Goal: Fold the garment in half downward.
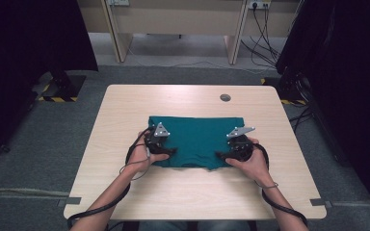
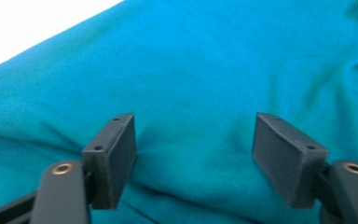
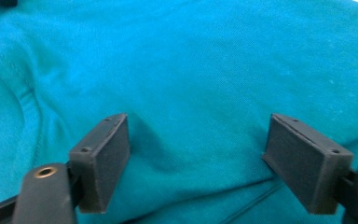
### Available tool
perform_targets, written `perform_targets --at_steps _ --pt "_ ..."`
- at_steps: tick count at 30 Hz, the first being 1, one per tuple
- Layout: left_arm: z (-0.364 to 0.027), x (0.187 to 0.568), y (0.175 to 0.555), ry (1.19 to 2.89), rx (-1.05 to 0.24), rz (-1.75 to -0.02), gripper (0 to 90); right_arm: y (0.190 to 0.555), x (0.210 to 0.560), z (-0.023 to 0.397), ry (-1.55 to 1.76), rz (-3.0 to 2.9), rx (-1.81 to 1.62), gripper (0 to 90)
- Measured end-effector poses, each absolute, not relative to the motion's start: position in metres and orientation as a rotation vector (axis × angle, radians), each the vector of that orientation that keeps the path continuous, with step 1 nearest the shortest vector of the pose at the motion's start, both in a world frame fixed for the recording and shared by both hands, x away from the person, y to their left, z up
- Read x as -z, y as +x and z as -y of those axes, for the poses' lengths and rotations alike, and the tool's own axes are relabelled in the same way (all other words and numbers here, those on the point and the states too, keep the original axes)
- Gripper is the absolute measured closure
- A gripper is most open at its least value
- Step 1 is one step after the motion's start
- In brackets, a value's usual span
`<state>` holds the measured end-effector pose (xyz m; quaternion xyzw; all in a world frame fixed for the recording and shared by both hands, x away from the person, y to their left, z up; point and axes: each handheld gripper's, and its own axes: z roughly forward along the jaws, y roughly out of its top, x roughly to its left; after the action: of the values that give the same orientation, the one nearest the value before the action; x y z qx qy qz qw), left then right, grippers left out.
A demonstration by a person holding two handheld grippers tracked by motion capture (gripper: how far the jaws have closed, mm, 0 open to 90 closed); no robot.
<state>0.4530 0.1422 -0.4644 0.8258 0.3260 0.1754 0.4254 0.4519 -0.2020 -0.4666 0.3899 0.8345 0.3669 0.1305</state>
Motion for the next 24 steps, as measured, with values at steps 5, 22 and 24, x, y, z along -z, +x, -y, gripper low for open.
perform_targets --at_steps 5,22,24 --pt "-0.155 0.457 0.443 2.011 -0.457 -0.83 22.0 0.443 0.461 0.207 1.137 -2.392 -1.116 13.4" --pt "-0.196 0.45 0.427 1.92 -0.492 -0.911 21.9 0.429 0.452 0.229 1.164 -2.318 -1.136 13.6" --pt "-0.197 0.449 0.427 1.92 -0.492 -0.913 21.9 0.428 0.453 0.23 1.164 -2.318 -1.131 13.6"
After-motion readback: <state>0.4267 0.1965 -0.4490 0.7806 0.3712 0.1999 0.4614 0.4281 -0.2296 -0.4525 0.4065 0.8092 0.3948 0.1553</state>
